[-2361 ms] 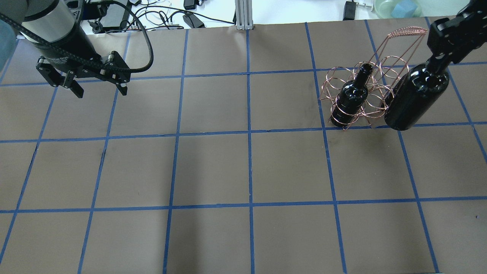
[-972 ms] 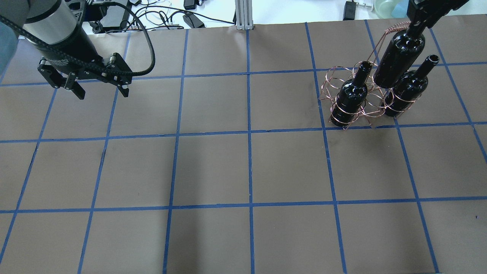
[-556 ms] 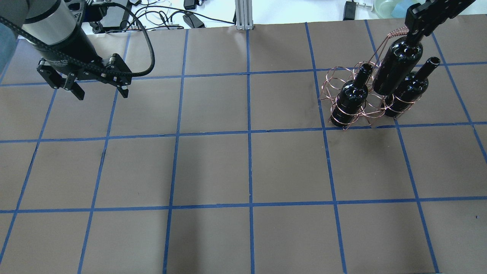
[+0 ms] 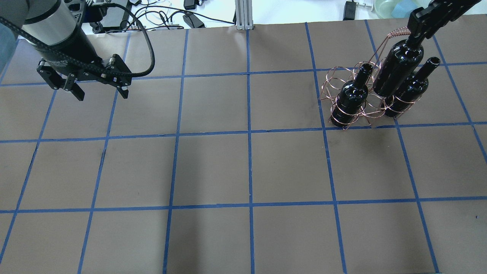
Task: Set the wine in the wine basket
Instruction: 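Slide the bottle deeper into the basket ring with the right gripper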
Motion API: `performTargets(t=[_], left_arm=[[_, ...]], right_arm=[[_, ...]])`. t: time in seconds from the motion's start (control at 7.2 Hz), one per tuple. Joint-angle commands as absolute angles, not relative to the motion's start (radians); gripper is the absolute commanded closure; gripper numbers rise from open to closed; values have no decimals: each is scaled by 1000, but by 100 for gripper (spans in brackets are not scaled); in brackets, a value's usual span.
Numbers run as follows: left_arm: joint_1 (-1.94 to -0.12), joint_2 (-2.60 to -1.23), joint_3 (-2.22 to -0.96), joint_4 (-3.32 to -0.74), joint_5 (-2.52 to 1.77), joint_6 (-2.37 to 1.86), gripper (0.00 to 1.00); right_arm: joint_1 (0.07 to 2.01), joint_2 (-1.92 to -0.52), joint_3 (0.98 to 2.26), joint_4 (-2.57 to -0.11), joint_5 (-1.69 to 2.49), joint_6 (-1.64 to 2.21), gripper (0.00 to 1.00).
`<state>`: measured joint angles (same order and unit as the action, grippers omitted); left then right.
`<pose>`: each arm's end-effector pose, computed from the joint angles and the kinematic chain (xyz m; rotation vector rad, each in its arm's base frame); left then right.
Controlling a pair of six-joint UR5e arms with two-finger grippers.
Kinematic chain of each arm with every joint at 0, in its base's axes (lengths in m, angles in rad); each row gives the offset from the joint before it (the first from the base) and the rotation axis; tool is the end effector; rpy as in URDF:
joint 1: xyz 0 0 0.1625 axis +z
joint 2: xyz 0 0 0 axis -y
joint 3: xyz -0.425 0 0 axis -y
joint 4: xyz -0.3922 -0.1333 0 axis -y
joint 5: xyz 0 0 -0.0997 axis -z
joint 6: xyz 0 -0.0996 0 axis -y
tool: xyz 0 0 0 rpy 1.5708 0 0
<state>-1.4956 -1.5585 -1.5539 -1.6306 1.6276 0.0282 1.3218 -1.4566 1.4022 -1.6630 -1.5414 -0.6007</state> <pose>-0.0910 -0.4916 0.4965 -0.0712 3.0852 0.0517 -0.0043 -0.5697 0.5221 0.5456 -3.0513 0.2262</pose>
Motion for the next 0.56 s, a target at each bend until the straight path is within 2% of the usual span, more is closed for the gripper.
performTargets(t=[0.0,0.42], left_arm=[[-1496,-1559,-1554,-1631,1632,29,0],[-1496,-1557,-1554,-1632,1632,29,0]], right_arm=[[1321,-1451,1404,-1670,-1528,-604,100],[1319,-1447,1414,-1672,-1529,-627,100]])
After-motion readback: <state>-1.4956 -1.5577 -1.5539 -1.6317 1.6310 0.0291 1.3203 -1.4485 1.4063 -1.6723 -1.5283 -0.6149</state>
